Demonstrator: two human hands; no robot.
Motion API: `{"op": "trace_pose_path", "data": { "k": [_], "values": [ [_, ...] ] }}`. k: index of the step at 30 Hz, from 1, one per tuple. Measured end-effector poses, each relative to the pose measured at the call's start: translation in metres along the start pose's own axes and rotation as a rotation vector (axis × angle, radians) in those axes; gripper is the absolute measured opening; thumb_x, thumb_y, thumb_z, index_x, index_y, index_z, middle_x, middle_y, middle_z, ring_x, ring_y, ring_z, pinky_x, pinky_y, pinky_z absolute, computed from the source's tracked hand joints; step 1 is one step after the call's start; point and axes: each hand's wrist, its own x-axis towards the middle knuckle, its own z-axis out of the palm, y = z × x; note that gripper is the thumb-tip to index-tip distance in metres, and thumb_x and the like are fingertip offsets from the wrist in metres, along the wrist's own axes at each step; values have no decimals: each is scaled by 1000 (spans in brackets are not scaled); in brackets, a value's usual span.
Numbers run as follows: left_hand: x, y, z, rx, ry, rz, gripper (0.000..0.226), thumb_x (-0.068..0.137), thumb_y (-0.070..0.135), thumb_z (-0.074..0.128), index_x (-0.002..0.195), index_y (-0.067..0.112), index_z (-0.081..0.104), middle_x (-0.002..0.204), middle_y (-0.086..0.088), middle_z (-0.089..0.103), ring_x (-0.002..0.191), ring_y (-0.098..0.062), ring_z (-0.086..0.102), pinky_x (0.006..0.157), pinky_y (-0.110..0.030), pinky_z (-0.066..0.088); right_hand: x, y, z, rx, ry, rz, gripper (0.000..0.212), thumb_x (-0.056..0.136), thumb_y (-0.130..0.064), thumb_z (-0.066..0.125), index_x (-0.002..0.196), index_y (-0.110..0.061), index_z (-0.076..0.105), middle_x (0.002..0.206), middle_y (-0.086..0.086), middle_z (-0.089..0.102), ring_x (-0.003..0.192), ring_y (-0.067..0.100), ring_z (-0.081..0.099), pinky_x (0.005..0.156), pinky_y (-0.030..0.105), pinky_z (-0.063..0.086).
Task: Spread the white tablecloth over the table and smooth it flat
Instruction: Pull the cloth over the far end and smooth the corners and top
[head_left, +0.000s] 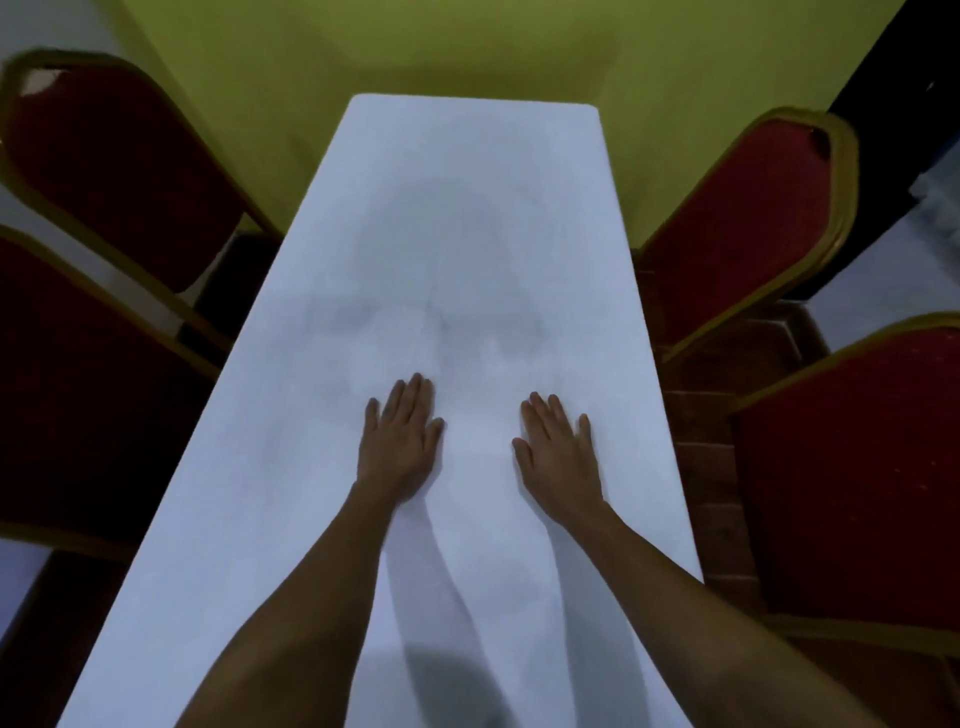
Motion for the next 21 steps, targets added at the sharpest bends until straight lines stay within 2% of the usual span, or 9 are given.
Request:
{"op": "trace_pose_path", "data": {
  "k": [2, 5, 8, 11, 13, 16, 21],
  "values": [
    [17, -35, -12, -5, 19, -53, 69, 91, 48, 5, 153, 18, 12, 162, 1, 11, 150, -18, 9, 120, -46, 5, 21, -25, 8, 7, 48, -9, 57, 89, -34, 28, 130, -7, 56, 140, 10, 54, 131, 29, 49, 101, 60, 41],
    [39, -81, -24, -28, 36, -159, 56, 102, 36, 19, 153, 17, 9, 163, 0, 7, 150, -18, 5, 120, -48, 3, 50, -67, 17, 59, 39, -37, 60, 89, -35, 24, 135, -7, 51, 145, 9, 48, 137, 29, 42, 107, 59, 33],
    [53, -128, -36, -48, 74, -320, 55, 102, 37, 19, 153, 21, 9, 163, 0, 6, 150, -20, 3, 120, -51, 2, 80, -116, 21, 109, 30, -107, 60, 90, -35, 25, 138, -7, 47, 149, 9, 43, 140, 28, 36, 110, 59, 27],
    [59, -161, -46, -65, 145, -482, 54, 100, 43, 23, 151, 30, 16, 162, -2, 11, 148, -29, 11, 117, -56, 10, 102, -162, 29, 142, -123, -221, 57, 98, -34, 34, 149, -11, 26, 160, 5, 19, 149, 23, 12, 117, 56, 11],
    [64, -170, -52, -108, 168, -595, 56, 97, 50, 25, 150, 33, 18, 159, -8, 21, 139, -40, 28, 110, -58, 24, 113, -184, 41, 67, -210, -313, 61, 99, -40, 33, 152, -16, 13, 162, 0, 6, 149, 20, 1, 116, 57, 2],
    [68, -172, -55, -153, 182, -677, 60, 96, 54, 25, 150, 32, 15, 146, -21, 38, 122, -47, 46, 99, -56, 37, 124, -182, 53, -4, -183, -385, 62, 98, -50, 31, 152, -25, 13, 162, -7, 9, 149, 17, 4, 115, 56, -1],
    [67, -174, -51, -150, 222, -663, 60, 95, 54, 26, 150, 32, 16, 140, -24, 42, 118, -48, 49, 96, -56, 40, 149, -126, 42, 11, -80, -171, 58, 97, -48, 31, 151, -27, 19, 160, -8, 15, 148, 15, 11, 118, 52, 7]
  ]
}}
